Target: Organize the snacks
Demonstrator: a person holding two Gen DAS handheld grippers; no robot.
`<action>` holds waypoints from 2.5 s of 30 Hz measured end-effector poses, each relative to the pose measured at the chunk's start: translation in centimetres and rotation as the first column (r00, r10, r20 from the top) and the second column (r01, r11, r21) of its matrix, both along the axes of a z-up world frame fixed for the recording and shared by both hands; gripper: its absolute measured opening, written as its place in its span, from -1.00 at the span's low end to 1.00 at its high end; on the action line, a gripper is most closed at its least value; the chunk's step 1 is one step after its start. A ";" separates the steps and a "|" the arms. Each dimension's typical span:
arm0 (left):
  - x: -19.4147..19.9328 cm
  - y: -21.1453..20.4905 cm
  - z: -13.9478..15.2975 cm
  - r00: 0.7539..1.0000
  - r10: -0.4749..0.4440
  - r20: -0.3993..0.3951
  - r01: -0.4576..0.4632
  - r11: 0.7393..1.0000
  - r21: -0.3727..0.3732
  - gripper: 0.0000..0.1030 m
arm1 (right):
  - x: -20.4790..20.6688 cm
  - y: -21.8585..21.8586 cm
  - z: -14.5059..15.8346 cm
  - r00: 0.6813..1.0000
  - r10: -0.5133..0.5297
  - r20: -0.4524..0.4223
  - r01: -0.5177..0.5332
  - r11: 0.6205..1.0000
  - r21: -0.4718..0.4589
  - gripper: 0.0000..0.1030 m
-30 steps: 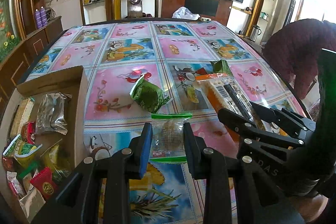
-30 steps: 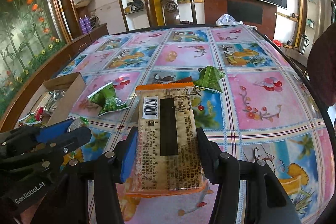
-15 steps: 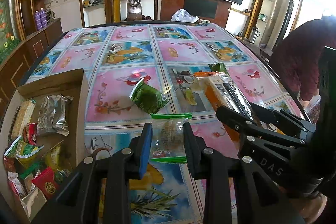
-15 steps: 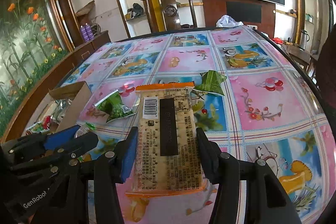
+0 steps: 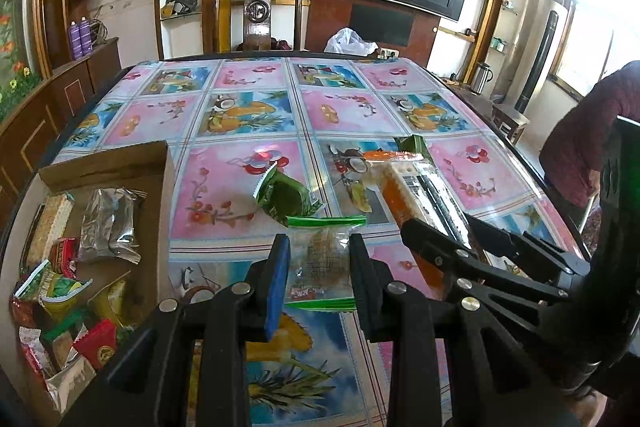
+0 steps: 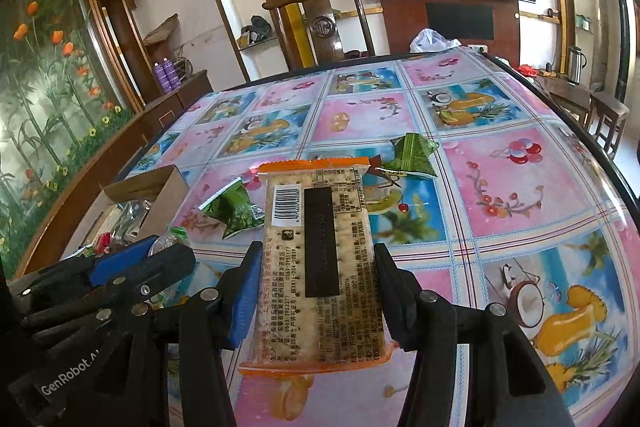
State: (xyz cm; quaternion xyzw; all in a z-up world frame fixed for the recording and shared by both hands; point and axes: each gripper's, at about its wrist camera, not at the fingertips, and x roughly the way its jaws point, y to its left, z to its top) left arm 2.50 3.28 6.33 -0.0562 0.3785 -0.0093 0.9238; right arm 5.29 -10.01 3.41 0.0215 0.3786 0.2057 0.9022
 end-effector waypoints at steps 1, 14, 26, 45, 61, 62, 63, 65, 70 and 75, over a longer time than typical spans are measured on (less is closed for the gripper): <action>0.0 0.0 0.1 1.000 -0.001 0.002 0.001 1.000 -0.002 -0.45 | 0.0 0.0 0.0 1.000 -0.002 0.002 0.002 1.000 0.002 0.11; -1.5 4.9 1.6 0.996 0.088 0.017 -0.087 0.992 -0.088 -0.45 | -1.9 1.5 0.3 1.000 0.015 0.008 -0.015 0.999 0.046 0.12; -4.0 15.4 1.5 0.960 0.279 -0.008 -0.278 0.952 -0.125 -0.45 | -7.2 10.3 1.1 0.975 0.220 0.035 -0.222 0.972 0.072 0.12; -5.2 21.0 0.0 0.929 0.365 -0.062 -0.370 0.920 -0.131 -0.45 | -7.6 17.8 0.3 0.934 0.357 -0.023 -0.356 0.934 0.042 0.13; -4.8 20.2 -0.2 0.920 0.386 -0.067 -0.388 0.921 -0.033 -0.45 | -6.9 19.5 -1.9 0.920 0.385 -0.069 -0.380 0.922 0.072 0.13; -4.8 20.2 -0.3 0.920 0.387 -0.067 -0.390 0.920 -0.030 -0.45 | -6.9 19.5 -1.9 0.920 0.386 -0.068 -0.381 0.922 0.072 0.13; -4.7 20.2 -0.3 0.919 0.389 -0.068 -0.391 0.920 -0.027 -0.45 | -6.9 19.4 -2.0 0.920 0.385 -0.068 -0.381 0.922 0.075 0.13; -4.7 20.1 -0.3 0.918 0.391 -0.067 -0.393 0.919 -0.020 -0.45 | -6.9 19.4 -2.0 0.920 0.387 -0.068 -0.381 0.921 0.077 0.13; -4.6 20.0 -0.3 0.917 0.394 -0.065 -0.396 0.918 -0.007 -0.45 | -7.0 19.4 -2.0 0.921 0.386 -0.057 -0.383 0.922 0.065 0.13; -4.6 19.9 -0.3 0.917 0.394 -0.065 -0.395 0.919 -0.009 -0.45 | -7.3 19.6 -1.9 0.920 0.388 -0.044 -0.386 0.921 0.047 0.13</action>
